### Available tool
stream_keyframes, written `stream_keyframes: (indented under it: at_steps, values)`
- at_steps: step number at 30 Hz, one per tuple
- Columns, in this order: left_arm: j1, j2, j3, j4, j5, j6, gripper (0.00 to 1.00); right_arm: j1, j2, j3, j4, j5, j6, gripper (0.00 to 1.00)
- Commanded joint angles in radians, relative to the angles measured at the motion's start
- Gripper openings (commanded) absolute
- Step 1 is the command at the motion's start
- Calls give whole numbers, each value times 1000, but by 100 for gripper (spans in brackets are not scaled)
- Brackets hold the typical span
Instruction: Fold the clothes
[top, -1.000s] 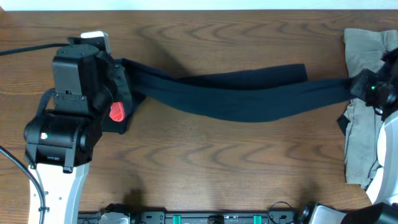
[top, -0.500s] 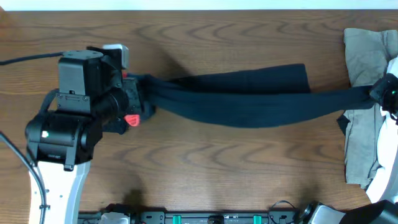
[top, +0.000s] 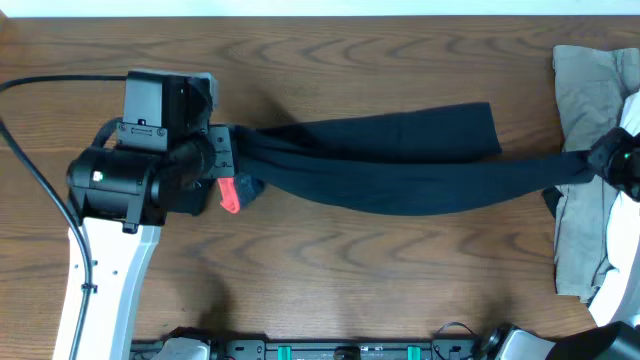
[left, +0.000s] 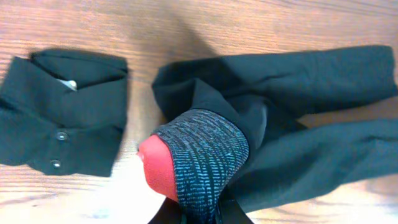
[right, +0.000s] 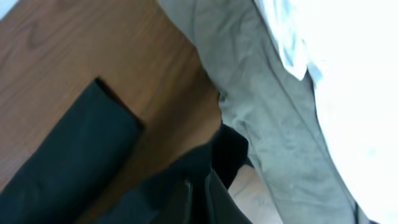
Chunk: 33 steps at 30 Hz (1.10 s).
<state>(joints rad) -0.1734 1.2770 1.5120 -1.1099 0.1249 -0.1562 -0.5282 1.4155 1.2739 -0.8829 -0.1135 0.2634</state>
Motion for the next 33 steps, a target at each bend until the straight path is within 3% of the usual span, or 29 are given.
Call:
stream_keyframes:
  at_steps: [1, 7, 17, 21, 27, 33]
  values:
    - [-1, -32, 25, 3, -112, 10, 6, -7, 0, 0, 0, -71, 11, 6]
    - [-1, -52, 25, -49, -274, 10, 6, 0, 0, 0, 8, -176, -34, 5]
    - [-1, -54, 25, -18, -287, 10, 6, 26, 4, 0, 93, -196, -33, 7]
    - [-1, -54, 25, -8, -282, 10, 6, 26, 4, 0, 101, -216, -32, 17]
    - [-2, -54, 25, -7, -194, 10, 6, 86, 4, 0, 91, -423, -105, 48]
    - [-3, -54, 25, -2, -116, 10, 6, 258, 4, 0, 71, -340, -149, 56]
